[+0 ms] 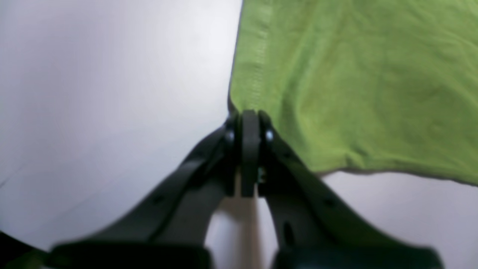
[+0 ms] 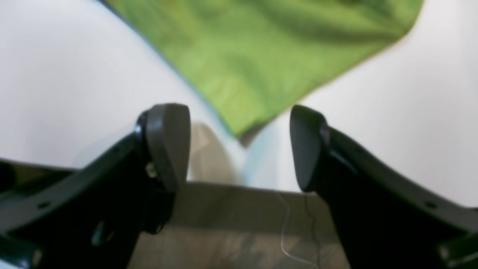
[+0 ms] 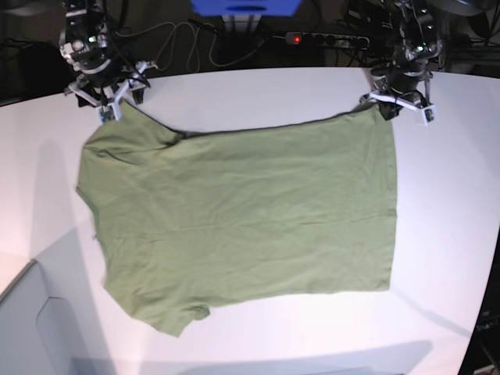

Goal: Fold the T-shirt properly
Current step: 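Close both grippers on the two corners of the green shirt's side edge, then pull the held edge outward with the right gripper, stretching the shirt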

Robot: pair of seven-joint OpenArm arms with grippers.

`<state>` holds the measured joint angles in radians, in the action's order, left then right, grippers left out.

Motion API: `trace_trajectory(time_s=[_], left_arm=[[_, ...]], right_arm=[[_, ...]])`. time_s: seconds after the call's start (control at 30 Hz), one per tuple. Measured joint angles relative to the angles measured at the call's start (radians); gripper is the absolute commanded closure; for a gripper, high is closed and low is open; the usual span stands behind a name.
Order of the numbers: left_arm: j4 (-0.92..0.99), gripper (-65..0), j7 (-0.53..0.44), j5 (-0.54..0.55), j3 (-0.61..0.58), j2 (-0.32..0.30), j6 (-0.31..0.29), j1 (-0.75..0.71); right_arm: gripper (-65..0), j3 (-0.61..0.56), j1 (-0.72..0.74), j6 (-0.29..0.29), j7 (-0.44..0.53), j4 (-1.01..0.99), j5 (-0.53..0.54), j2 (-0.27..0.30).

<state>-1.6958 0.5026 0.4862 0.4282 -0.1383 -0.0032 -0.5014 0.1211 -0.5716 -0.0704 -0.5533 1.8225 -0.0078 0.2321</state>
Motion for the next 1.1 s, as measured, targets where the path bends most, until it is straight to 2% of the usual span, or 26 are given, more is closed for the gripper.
trace_trajectory(time_s=[0.2, 0.27, 0.43, 0.5, 0.63, 0.8, 1.1], left_arm=[[0.0, 0.0, -0.001, 0.0, 0.0, -0.001, 0.0, 0.001], [0.0, 0.0, -0.001, 0.0, 0.0, 0.0, 0.0, 0.0], [0.0, 0.0, -0.001, 0.0, 0.0, 0.0, 0.0, 0.0], [0.0, 0.0, -0.001, 0.0, 0.0, 0.0, 0.0, 0.0], [0.001, 0.0, 0.0, 0.0, 0.0, -0.004, 0.0, 0.0], [-0.003, 0.0, 0.007, 0.001, 0.034, -0.002, 0.0, 0.0], [-0.016, 0.0, 0.01, 0.0, 0.053, -0.01, 0.0, -0.02]], right_arm=[[-38.4, -0.003, 0.029, 0.001, 0.023, -0.033, 0.008, 0.0], [-32.4, -0.003, 0.03, 0.001, 0.023, -0.034, 0.008, 0.0], [-7.3, -0.006, 0.03, 0.0, 0.022, -0.035, 0.008, 0.0], [0.0, -0.003, 0.03, 0.0, 0.022, -0.035, 0.003, 0.0], [0.0, -0.002, 0.014, 0.0, 0.021, -0.026, 0.0, 0.003], [-0.1, -0.002, -0.043, 0.0, -0.016, 0.072, -0.005, 0.003], [-0.1, -0.002, -0.082, 0.0, -0.016, 0.206, -0.001, 0.006]])
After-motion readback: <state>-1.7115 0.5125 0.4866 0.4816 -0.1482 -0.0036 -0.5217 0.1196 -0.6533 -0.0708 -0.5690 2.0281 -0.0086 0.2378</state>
